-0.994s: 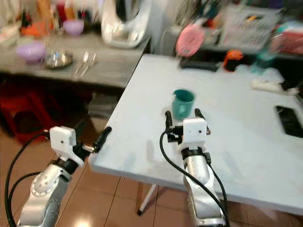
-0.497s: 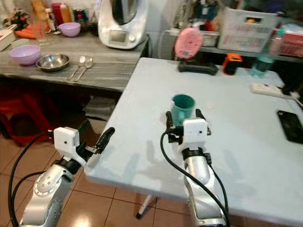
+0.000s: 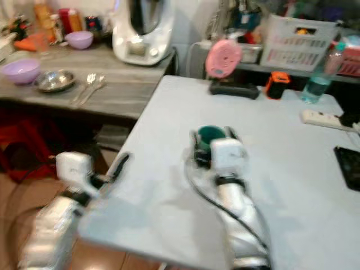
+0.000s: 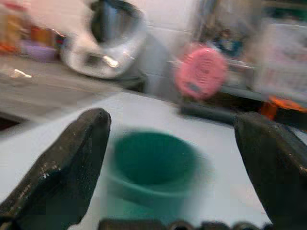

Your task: Setting the table

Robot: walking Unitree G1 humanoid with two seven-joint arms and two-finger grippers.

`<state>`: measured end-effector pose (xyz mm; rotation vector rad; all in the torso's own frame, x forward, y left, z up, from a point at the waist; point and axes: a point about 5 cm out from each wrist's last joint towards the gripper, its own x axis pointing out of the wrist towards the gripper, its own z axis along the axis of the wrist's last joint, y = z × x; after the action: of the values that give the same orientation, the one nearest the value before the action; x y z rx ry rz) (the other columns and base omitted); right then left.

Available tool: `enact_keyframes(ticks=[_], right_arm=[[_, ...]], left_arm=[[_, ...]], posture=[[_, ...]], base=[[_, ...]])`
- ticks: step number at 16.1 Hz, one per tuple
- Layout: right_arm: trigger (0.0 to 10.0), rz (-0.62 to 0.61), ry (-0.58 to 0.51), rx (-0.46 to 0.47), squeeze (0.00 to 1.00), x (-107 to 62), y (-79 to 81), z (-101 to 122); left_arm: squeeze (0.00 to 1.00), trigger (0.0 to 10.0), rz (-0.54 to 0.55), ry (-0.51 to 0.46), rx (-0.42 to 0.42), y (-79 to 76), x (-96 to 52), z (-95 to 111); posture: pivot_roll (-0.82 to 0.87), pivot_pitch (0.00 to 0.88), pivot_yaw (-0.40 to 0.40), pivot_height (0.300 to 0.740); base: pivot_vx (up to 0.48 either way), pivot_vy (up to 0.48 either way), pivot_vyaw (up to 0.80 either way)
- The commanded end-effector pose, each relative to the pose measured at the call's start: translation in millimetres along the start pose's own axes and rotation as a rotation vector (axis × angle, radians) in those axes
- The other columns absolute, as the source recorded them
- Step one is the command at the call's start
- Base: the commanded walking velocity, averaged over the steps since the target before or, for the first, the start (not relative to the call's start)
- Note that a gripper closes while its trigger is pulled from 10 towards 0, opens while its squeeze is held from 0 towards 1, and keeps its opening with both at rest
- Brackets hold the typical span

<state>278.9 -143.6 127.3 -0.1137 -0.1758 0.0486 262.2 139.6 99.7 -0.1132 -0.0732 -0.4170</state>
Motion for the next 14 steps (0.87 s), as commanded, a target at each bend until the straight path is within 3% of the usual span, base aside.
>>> enact_keyframes(ticks=[1,7,14], right_arm=[[10.0,0.015,-0.008,0.017,0.00,2.7,7.9,3.1],[10.0,0.026,0.004,0.009,0.00,0.6,11.8,-1.0],[10.0,0.055,0.006,-0.050,0.00,-16.9,17.3,-7.5]], left_arm=[[0.00,10.0,0.017,0.009,0.035,10.1,-5.1,1.1],[0.00,10.0,-0.013,0.043,0.058,15.6,-13.2,-5.1],[0.00,10.0,-0.099,0.063,0.059,14.3,-21.5,-5.8]], posture=[[0.05,0.000,-0.012,0.740],[0.06,0.000,-0.016,0.740],[0.05,0.000,-0.006,0.740]], base=[[0.000,0.000,0.00],[0.000,0.000,0.00],[0.000,0.000,0.00]])
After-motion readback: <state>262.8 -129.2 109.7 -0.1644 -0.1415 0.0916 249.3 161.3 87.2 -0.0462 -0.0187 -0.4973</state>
